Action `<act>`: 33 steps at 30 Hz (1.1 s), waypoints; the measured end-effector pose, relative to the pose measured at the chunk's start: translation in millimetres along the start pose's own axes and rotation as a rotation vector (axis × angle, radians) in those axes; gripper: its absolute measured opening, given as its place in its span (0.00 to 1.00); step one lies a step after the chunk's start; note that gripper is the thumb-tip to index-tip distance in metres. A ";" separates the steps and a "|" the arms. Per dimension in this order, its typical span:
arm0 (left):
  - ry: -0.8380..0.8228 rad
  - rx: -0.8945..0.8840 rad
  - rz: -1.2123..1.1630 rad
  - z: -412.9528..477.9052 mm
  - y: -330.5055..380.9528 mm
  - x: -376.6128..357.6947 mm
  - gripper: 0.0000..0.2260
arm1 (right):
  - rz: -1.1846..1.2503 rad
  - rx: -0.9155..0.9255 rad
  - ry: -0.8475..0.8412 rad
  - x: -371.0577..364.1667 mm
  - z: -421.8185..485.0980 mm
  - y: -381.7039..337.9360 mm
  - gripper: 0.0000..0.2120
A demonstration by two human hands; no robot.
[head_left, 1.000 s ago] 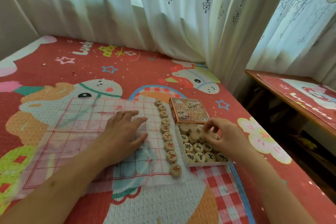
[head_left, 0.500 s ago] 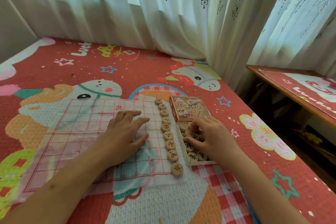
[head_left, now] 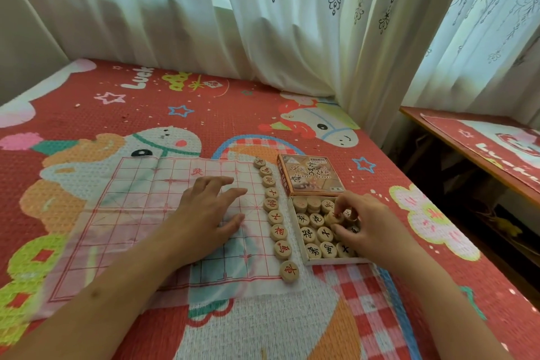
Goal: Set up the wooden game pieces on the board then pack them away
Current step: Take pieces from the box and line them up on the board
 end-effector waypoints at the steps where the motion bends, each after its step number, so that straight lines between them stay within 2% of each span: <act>1: 0.008 0.010 -0.005 -1.1 -1.3 1.1 0.24 | 0.001 -0.005 0.007 -0.1 1.5 -1.9 0.10; 4: 0.049 0.077 -0.006 -0.3 -4.0 5.5 0.22 | 0.050 0.003 0.076 7.1 -0.6 -14.9 0.11; 7: 0.061 0.132 0.062 0.8 -8.6 7.5 0.21 | 0.160 0.141 0.112 5.8 -5.4 -55.5 0.10; 10: 0.024 0.151 0.093 0.2 -11.6 5.4 0.21 | 0.170 0.276 -0.058 -21.2 -9.1 -98.7 0.08; 14: -0.003 0.184 0.101 -2.0 -16.3 3.2 0.22 | 0.106 0.352 -0.220 -55.0 -11.0 -119.6 0.08; 19: 0.011 0.204 0.066 -2.3 -17.8 1.6 0.21 | 0.109 0.331 -0.273 -66.4 -12.2 -112.8 0.09; 23: 0.025 0.212 0.055 -2.6 -18.1 0.0 0.21 | 0.156 0.323 -0.151 -53.4 1.6 -111.5 0.08; 26: 0.027 0.230 0.052 -1.8 -19.0 -0.4 0.22 | 0.175 0.282 -0.056 -50.8 43.5 -118.3 0.08; 33: 0.027 0.248 0.048 -2.1 -20.0 0.1 0.22 | 0.071 0.159 -0.046 -91.9 145.2 -100.8 0.07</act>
Point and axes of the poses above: each hand's wrist, its own z-axis towards the middle knuckle, its own x-axis out of the back of the hand, y = z × x, the point moved 4 cm from there along z, towards the middle knuckle, and after that the axes turned 15 degrees about z, right-handed, at the moved point
